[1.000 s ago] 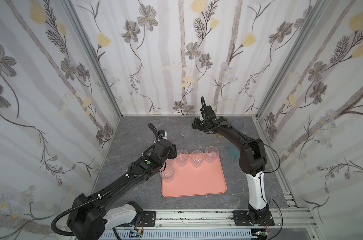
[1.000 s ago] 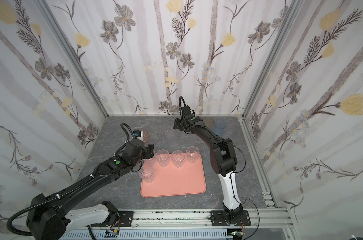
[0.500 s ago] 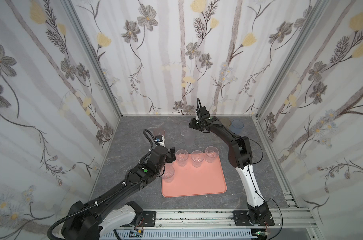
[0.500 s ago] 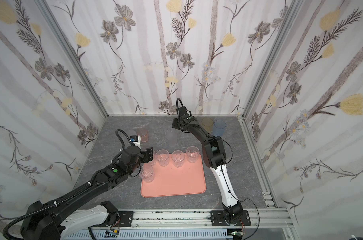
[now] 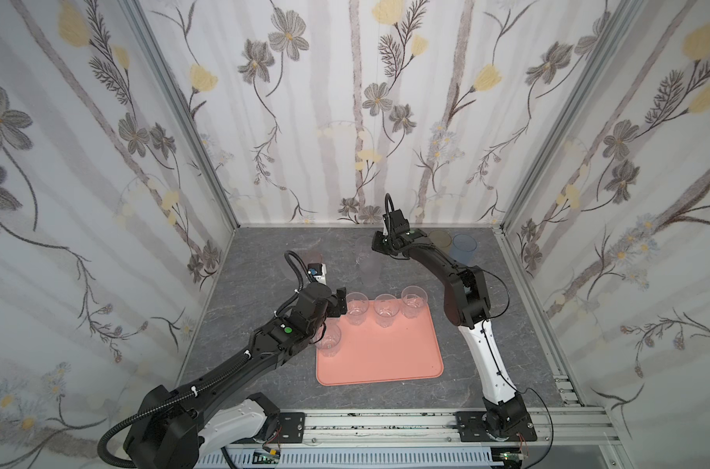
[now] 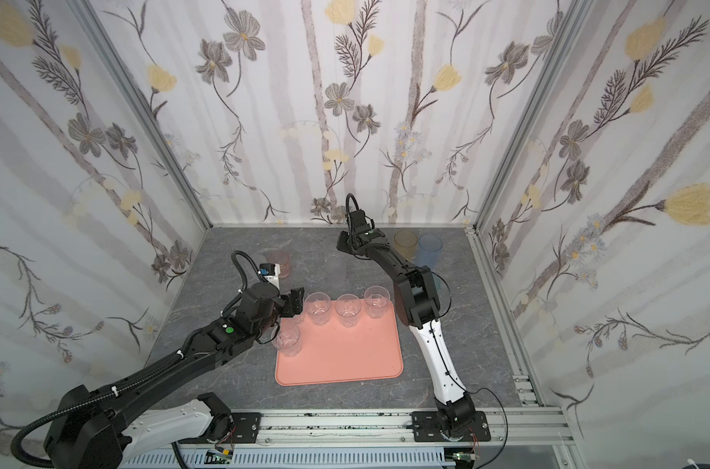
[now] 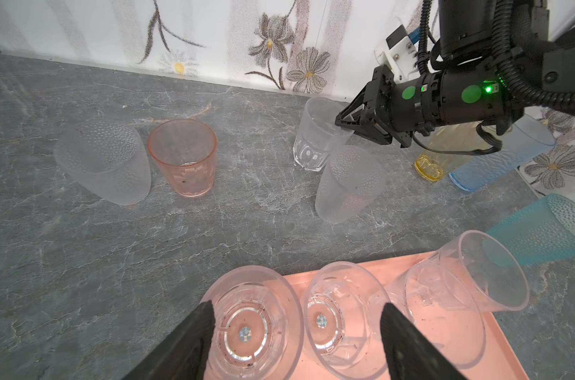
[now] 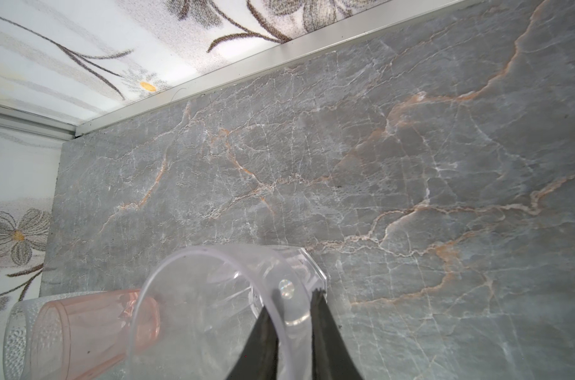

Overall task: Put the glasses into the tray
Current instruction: 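Reach the right gripper to a clear glass beyond the tray and grasp it, then lift the clear glass with the right gripper and carry it over the tray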

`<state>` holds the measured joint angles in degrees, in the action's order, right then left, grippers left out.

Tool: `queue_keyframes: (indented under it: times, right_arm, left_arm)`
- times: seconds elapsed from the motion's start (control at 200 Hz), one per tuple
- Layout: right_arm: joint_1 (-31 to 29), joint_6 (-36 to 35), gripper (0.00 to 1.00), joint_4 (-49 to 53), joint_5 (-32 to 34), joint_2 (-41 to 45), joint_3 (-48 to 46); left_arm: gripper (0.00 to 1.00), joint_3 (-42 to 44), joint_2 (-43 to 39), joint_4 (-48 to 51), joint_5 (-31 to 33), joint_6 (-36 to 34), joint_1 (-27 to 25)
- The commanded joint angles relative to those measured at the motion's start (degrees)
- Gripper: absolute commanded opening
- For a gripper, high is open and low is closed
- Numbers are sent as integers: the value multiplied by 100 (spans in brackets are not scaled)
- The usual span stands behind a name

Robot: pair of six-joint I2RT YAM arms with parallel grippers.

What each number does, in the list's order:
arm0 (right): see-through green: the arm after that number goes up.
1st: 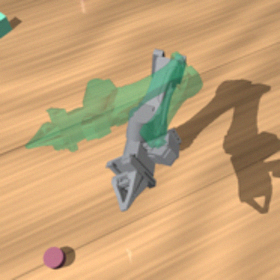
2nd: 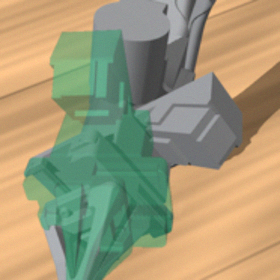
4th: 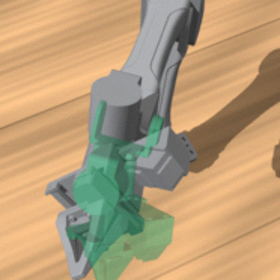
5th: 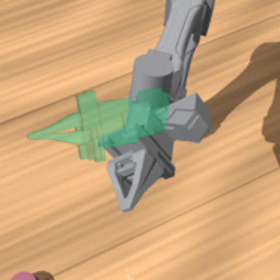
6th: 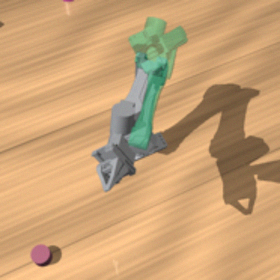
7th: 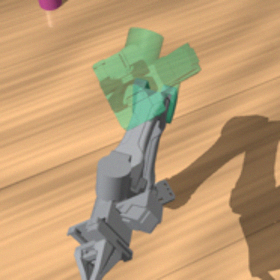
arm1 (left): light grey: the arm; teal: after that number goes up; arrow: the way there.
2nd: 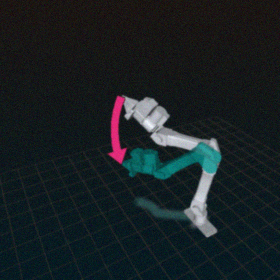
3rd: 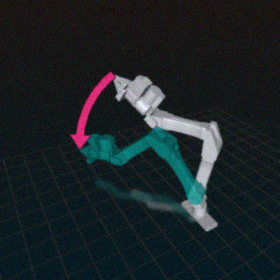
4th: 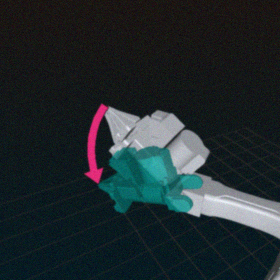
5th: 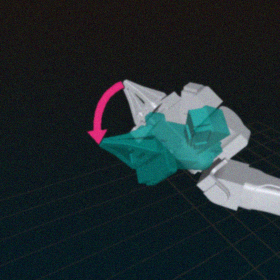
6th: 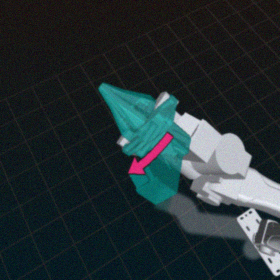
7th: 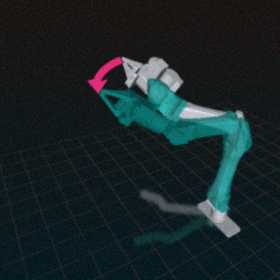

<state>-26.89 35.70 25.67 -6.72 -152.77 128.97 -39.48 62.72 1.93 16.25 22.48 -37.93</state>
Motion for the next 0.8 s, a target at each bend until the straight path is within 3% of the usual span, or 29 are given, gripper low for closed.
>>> queue_keyframes:
  times: [0.0,0.555,0.794]
  right_arm:
    - [0,-119,13,2,151,149,50]
    - [-116,-465,4,720,338,1572,-17]
    - [-636,-716,4,709,689,3200,-1540]
  left_arm:
    - [82,2,-40,-185,31,11,5]
    - [83,35,-388,-185,593,-199,5]
    - [91,170,-840,-176,1137,-257,71]
